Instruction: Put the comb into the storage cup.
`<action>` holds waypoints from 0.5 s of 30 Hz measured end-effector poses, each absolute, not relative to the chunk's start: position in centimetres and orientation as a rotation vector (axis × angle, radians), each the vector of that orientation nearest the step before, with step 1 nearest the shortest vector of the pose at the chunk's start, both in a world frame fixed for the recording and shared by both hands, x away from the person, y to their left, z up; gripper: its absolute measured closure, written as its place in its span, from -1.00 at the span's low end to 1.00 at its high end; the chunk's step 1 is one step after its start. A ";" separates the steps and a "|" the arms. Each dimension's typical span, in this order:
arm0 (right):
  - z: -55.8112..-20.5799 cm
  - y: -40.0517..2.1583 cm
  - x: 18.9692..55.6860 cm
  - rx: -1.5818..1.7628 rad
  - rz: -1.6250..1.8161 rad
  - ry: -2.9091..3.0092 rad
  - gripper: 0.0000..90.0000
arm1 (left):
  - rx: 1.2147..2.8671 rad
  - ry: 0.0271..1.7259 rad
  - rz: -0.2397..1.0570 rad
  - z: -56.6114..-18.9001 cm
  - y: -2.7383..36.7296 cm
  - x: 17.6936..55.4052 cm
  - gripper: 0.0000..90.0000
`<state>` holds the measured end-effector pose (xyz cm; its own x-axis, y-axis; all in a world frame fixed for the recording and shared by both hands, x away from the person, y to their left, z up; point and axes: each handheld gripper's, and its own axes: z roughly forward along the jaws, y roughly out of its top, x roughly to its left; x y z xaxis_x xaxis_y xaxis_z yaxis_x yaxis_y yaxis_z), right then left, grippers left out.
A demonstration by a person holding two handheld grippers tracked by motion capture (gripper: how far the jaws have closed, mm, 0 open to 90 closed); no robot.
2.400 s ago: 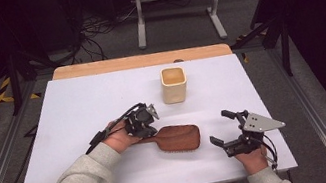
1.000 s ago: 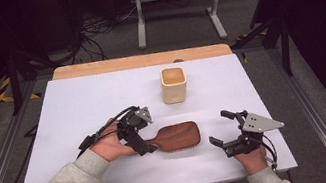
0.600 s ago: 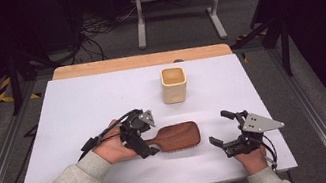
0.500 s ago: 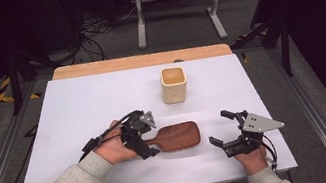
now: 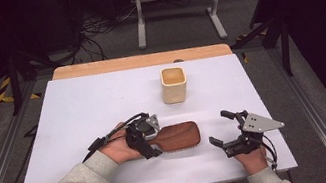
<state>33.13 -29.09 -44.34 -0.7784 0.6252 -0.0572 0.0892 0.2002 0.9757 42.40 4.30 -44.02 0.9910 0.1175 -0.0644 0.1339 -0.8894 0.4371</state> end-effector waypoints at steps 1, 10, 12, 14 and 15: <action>-44.3 -29.1 33.1 0.664 1.609 2.037 -0.94 | 2.681 0.175 -0.051 -44.1 4.3 42.5 -0.59; -44.4 -29.1 33.2 0.668 1.610 2.038 -0.94 | 2.715 0.094 -0.017 -44.3 4.2 42.6 -0.09; -44.4 -29.1 33.2 0.669 1.608 2.038 -0.94 | 2.719 0.083 0.000 -44.3 4.2 42.6 -0.03; -44.4 -29.1 33.2 0.668 1.611 2.039 -0.94 | 2.715 0.088 -0.002 -44.2 4.3 42.6 0.09; -44.4 -29.1 33.2 0.668 1.611 2.038 -0.94 | 2.715 0.087 0.002 -44.2 4.3 42.7 0.13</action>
